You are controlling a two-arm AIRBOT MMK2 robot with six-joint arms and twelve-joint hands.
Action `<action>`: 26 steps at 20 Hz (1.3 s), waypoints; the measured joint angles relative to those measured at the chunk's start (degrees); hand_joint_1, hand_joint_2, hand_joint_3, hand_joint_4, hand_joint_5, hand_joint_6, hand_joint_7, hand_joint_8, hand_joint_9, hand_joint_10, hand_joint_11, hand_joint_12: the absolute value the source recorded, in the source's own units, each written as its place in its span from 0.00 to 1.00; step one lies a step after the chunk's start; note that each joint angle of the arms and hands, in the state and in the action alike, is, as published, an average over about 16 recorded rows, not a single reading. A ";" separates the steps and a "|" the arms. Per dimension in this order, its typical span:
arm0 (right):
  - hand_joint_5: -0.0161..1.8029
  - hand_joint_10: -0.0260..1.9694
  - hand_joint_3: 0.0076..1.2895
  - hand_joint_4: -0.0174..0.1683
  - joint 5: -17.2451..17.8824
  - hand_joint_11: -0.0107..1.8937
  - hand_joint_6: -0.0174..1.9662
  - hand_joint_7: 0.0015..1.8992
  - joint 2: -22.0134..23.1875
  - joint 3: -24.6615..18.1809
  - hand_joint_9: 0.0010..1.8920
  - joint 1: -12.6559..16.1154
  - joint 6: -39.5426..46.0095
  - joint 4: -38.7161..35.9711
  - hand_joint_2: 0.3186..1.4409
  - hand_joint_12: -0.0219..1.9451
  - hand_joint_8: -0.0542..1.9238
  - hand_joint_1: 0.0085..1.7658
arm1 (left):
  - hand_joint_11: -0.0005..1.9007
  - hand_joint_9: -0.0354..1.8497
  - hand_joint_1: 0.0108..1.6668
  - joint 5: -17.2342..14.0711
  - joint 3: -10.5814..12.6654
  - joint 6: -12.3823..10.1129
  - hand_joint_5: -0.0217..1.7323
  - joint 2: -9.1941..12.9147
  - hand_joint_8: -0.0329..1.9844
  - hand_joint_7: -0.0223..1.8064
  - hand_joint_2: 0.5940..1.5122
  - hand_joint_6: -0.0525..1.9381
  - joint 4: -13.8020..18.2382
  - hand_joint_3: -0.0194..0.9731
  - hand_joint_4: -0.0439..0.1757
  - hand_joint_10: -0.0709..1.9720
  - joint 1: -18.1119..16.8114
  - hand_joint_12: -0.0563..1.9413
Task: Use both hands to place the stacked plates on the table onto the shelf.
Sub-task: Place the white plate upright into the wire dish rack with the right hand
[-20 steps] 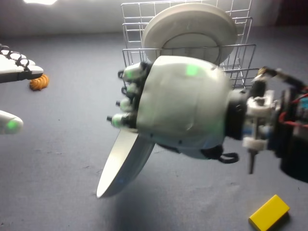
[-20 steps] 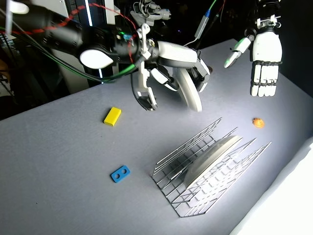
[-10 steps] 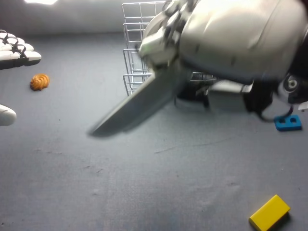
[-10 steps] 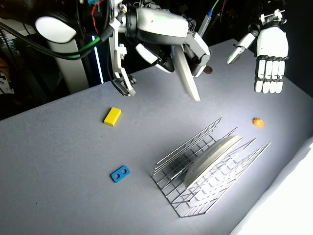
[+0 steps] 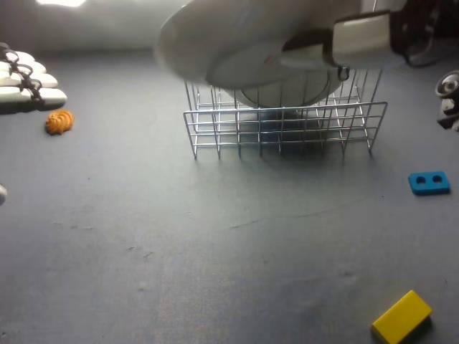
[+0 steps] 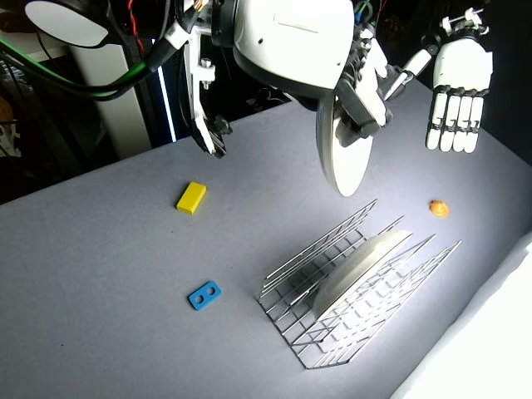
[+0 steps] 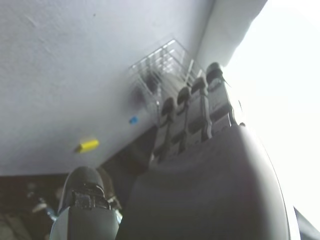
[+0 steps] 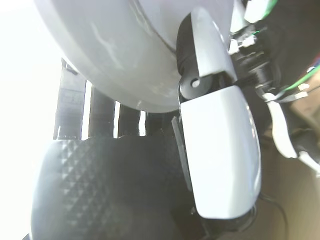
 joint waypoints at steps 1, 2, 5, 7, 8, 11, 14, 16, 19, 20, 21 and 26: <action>0.39 0.38 0.00 0.09 -0.42 0.35 0.68 0.49 -0.09 0.71 0.50 0.38 0.22 1.31 0.68 0.64 0.62 0.65 | 0.01 0.03 0.00 -1.56 0.15 0.00 0.03 0.02 0.02 0.03 0.54 0.04 1.14 0.02 0.21 0.01 -0.19 0.04; 0.39 0.38 0.00 0.09 -0.78 0.35 0.68 0.49 -0.20 1.39 0.50 0.67 0.36 2.51 0.68 0.64 0.61 0.65 | 0.01 0.03 0.00 -3.13 0.29 0.01 0.03 0.05 0.02 0.03 0.54 0.04 2.32 0.02 0.22 0.01 -0.45 0.04; 0.39 0.37 0.00 0.08 -1.52 0.35 0.67 0.50 -0.67 3.38 0.50 0.89 0.67 5.38 0.68 0.64 0.60 0.66 | 0.01 0.03 0.00 -7.72 0.51 0.00 0.03 0.11 0.02 0.03 0.54 0.04 5.92 0.02 0.22 0.01 -1.70 0.04; 0.40 0.38 0.00 0.07 -1.89 0.35 0.66 0.50 -1.11 4.65 0.50 0.64 0.86 6.61 0.68 0.65 0.60 0.66 | 0.01 0.03 0.00 -10.63 0.42 0.00 0.03 0.21 0.02 0.03 0.54 0.04 8.36 0.02 0.22 0.01 -3.01 0.04; 0.40 0.38 0.00 0.07 -2.05 0.35 0.66 0.50 -1.36 5.27 0.50 0.45 0.96 7.12 0.68 0.65 0.60 0.66 | 0.01 0.03 0.00 -12.04 0.31 0.00 0.03 0.28 0.02 0.02 0.54 0.04 9.63 0.02 0.22 0.01 -3.80 0.04; 0.41 0.40 0.00 0.06 -2.38 0.35 0.64 0.50 -2.31 7.10 0.50 -0.32 1.20 8.17 0.68 0.65 0.59 0.66 | 0.01 0.03 0.00 -16.02 -0.27 0.00 0.03 0.58 0.02 0.03 0.54 0.04 13.69 0.02 0.22 0.01 -6.68 0.04; 0.42 0.46 0.00 0.06 -2.42 0.35 0.63 0.50 -3.53 8.68 0.50 -1.33 1.33 8.40 0.68 0.66 0.58 0.66 | 0.01 0.03 0.00 -19.22 -1.16 -0.07 0.03 1.04 0.02 0.03 0.53 0.04 17.98 0.02 0.22 0.01 -10.30 0.04; 0.42 0.48 0.00 0.05 -2.45 0.35 0.61 0.50 -4.54 9.74 0.49 -2.09 1.38 8.42 0.68 0.66 0.57 0.67 | 0.01 0.03 0.00 -20.78 -2.01 -0.17 0.04 1.49 0.02 0.03 0.53 0.04 20.38 0.02 0.22 0.01 -13.01 0.04; 0.43 0.51 0.00 0.05 -2.43 0.36 0.60 0.50 -6.22 11.40 0.48 -3.22 1.45 8.42 0.68 0.67 0.56 0.67 | 0.02 0.03 0.00 -22.37 -3.52 -0.43 0.04 2.26 0.02 0.03 0.53 0.04 23.63 0.02 0.23 0.01 -17.37 0.04; 0.43 0.52 0.00 0.05 -2.37 0.36 0.60 0.50 -6.77 11.94 0.48 -3.58 1.48 8.40 0.68 0.67 0.56 0.68 | 0.02 0.03 0.00 -22.84 -4.02 -0.53 0.04 2.51 0.02 0.03 0.53 0.04 24.75 0.02 0.23 0.01 -18.83 0.04; 0.43 0.52 0.00 0.05 -2.27 0.36 0.60 0.50 -7.31 12.46 0.48 -3.93 1.51 8.38 0.68 0.68 0.56 0.68 | 0.02 0.03 0.00 -23.31 -4.53 -0.65 0.04 2.75 0.02 0.03 0.53 0.04 25.89 0.02 0.23 0.01 -20.28 0.04; 0.44 0.58 0.00 0.05 -1.69 0.35 0.59 0.50 -10.01 14.96 0.47 -5.77 1.71 8.19 0.67 0.68 0.55 0.69 | 0.02 0.03 0.00 -25.27 -7.20 -1.52 0.04 3.91 0.02 0.03 0.53 0.04 30.77 0.03 0.23 0.01 -26.61 0.04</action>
